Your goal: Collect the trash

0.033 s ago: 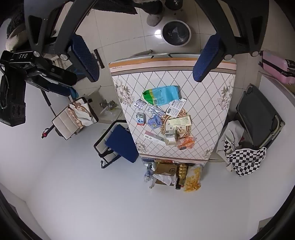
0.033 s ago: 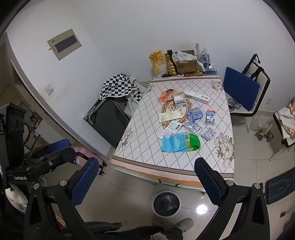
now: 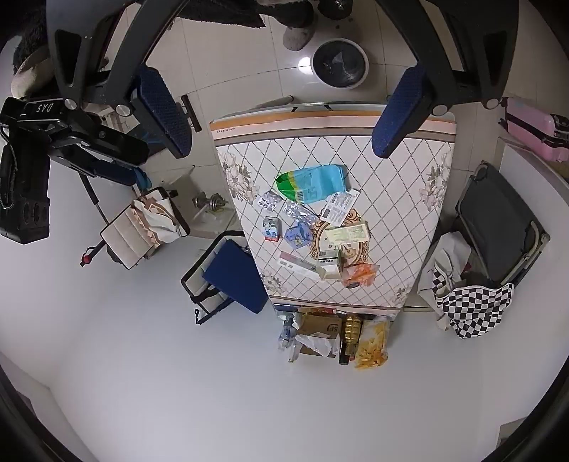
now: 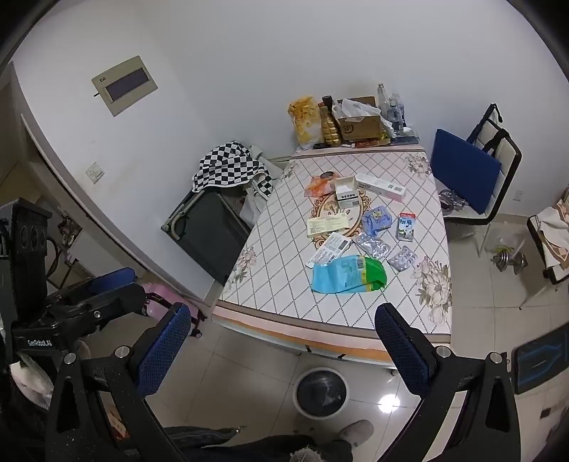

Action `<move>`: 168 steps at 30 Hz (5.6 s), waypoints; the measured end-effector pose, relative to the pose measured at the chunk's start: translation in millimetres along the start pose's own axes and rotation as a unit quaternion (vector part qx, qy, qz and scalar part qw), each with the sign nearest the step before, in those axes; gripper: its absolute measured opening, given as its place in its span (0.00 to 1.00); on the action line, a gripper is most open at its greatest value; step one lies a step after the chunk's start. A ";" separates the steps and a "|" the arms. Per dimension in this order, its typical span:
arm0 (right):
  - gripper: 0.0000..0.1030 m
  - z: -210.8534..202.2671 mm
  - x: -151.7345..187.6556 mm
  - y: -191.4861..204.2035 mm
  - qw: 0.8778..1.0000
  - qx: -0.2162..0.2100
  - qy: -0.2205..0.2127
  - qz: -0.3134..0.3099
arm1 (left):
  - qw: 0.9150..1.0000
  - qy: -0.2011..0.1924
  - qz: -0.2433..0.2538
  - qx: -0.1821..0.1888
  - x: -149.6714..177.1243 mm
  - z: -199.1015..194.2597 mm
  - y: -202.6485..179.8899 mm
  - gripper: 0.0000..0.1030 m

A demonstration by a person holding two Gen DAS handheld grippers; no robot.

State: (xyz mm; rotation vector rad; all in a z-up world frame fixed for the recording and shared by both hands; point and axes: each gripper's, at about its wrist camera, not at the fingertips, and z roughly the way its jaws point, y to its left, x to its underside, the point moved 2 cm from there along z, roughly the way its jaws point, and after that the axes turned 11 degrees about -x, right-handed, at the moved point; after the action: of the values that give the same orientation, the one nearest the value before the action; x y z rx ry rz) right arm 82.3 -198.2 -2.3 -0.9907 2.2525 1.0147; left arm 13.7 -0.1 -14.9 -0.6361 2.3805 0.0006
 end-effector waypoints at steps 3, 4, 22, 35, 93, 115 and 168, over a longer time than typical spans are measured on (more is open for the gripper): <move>1.00 0.0 -0.4 -0.6 1.000 -0.004 -0.001 0.002 | 1.000 0.001 0.003 0.000 -0.6 0.6 0.1 1.00; 1.00 0.1 -0.6 -0.8 1.000 -0.003 0.000 0.002 | 1.000 0.001 0.004 0.000 -1.1 0.9 0.2 1.00; 1.00 -2.5 -3.5 -4.5 1.000 -0.008 0.000 0.004 | 1.000 0.003 0.020 0.013 -9.9 3.6 -13.8 1.00; 1.00 -10.4 -1.5 -12.5 1.000 -0.014 -0.006 0.005 | 1.000 0.003 0.024 0.017 -5.7 2.7 -16.5 1.00; 1.00 -3.2 -0.8 -5.1 1.000 -0.015 0.001 0.005 | 1.000 -0.001 0.024 0.011 -1.4 0.9 -8.9 1.00; 1.00 139.2 31.9 -231.5 0.952 0.194 0.088 0.219 | 0.935 0.120 0.272 -0.192 -0.7 296.6 -36.1 1.00; 0.51 383.9 -119.3 -387.9 0.951 0.177 0.166 0.193 | 0.945 0.196 -0.123 -0.231 -57.5 405.9 36.1 0.79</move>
State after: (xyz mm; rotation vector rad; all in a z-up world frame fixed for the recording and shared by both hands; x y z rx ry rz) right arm 503.0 -28.7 -328.5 -0.6116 2.8557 0.5754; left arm 281.4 123.1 -302.1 -1.2523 2.6814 0.3660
